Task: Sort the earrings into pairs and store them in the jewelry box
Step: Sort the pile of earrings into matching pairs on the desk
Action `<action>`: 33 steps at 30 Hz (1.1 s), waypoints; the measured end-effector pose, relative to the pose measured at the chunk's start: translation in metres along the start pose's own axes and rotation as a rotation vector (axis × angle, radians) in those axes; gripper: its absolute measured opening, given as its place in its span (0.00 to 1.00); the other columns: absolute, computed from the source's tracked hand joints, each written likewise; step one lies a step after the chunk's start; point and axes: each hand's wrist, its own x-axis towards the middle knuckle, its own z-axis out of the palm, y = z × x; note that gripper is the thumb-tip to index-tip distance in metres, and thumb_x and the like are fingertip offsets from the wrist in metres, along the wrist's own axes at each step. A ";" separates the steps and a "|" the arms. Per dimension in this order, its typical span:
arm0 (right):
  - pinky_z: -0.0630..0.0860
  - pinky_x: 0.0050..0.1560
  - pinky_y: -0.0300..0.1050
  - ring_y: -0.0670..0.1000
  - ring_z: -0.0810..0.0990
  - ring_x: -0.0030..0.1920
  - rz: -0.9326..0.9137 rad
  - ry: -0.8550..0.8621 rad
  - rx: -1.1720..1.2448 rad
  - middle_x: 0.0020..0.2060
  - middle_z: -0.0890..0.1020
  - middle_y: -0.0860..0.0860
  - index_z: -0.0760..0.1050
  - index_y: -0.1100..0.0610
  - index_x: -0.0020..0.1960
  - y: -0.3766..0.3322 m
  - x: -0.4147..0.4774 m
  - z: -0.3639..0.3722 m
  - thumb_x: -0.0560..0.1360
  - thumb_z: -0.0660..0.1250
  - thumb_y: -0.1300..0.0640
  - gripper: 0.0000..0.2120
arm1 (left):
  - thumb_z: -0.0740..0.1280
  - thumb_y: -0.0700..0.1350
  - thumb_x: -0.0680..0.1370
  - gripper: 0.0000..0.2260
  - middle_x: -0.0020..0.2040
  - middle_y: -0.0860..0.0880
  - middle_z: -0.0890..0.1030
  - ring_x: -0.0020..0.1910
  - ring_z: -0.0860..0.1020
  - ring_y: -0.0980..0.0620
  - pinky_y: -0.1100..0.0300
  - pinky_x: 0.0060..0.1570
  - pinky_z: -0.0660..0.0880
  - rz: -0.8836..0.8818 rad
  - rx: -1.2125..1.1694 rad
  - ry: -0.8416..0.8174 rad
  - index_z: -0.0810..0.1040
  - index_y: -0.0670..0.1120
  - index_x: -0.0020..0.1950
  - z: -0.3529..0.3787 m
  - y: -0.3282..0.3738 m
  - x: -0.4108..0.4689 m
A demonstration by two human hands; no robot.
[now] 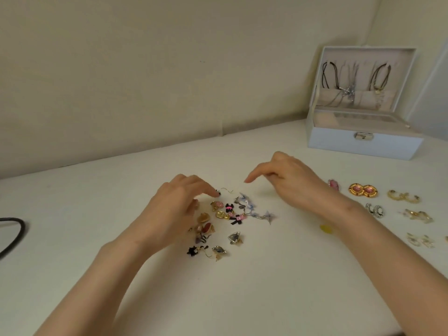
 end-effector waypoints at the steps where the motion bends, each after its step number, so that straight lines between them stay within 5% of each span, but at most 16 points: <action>1: 0.67 0.46 0.45 0.49 0.69 0.47 0.015 -0.023 -0.027 0.38 0.64 0.43 0.80 0.41 0.51 0.002 -0.002 -0.004 0.81 0.52 0.62 0.22 | 0.56 0.29 0.73 0.27 0.60 0.61 0.74 0.59 0.68 0.58 0.61 0.57 0.65 0.052 0.037 -0.035 0.74 0.56 0.62 0.004 0.001 0.001; 6: 0.63 0.38 0.34 0.48 0.67 0.46 0.021 -0.105 -0.099 0.38 0.64 0.43 0.79 0.41 0.51 0.001 -0.012 0.008 0.79 0.52 0.65 0.23 | 0.56 0.32 0.74 0.27 0.66 0.64 0.69 0.64 0.64 0.61 0.64 0.57 0.59 0.091 0.145 -0.109 0.71 0.58 0.66 0.011 0.001 0.003; 10: 0.64 0.39 0.42 0.48 0.66 0.47 0.028 -0.138 -0.109 0.39 0.62 0.44 0.75 0.42 0.60 0.002 -0.013 0.017 0.78 0.54 0.65 0.22 | 0.55 0.37 0.78 0.22 0.66 0.62 0.69 0.64 0.64 0.58 0.63 0.58 0.60 0.036 0.182 -0.092 0.71 0.57 0.66 0.008 -0.004 0.003; 13: 0.60 0.34 0.34 0.47 0.64 0.46 0.041 -0.112 -0.119 0.39 0.62 0.45 0.73 0.43 0.63 0.003 -0.014 0.016 0.78 0.55 0.65 0.22 | 0.56 0.34 0.75 0.24 0.67 0.61 0.69 0.64 0.64 0.57 0.63 0.58 0.60 -0.002 0.185 -0.088 0.70 0.56 0.67 0.008 -0.007 0.002; 16: 0.61 0.34 0.32 0.42 0.66 0.40 0.037 -0.061 -0.068 0.38 0.62 0.42 0.76 0.43 0.59 0.005 -0.016 0.013 0.79 0.54 0.65 0.21 | 0.56 0.32 0.74 0.28 0.68 0.61 0.67 0.64 0.63 0.57 0.64 0.53 0.57 -0.012 0.206 -0.092 0.69 0.57 0.68 0.010 -0.009 0.002; 25: 0.66 0.40 0.37 0.48 0.71 0.44 0.029 -0.184 -0.012 0.38 0.66 0.45 0.81 0.45 0.45 -0.003 -0.022 0.010 0.79 0.52 0.63 0.21 | 0.57 0.31 0.74 0.29 0.61 0.58 0.73 0.59 0.66 0.54 0.62 0.53 0.61 -0.036 0.153 -0.021 0.68 0.58 0.68 0.012 -0.013 0.000; 33: 0.72 0.48 0.44 0.46 0.71 0.43 -0.054 -0.123 0.078 0.40 0.67 0.44 0.80 0.43 0.51 -0.023 -0.018 0.017 0.79 0.53 0.62 0.20 | 0.62 0.37 0.77 0.11 0.50 0.53 0.78 0.53 0.72 0.49 0.58 0.49 0.67 -0.210 0.126 0.176 0.78 0.50 0.54 0.006 -0.023 0.002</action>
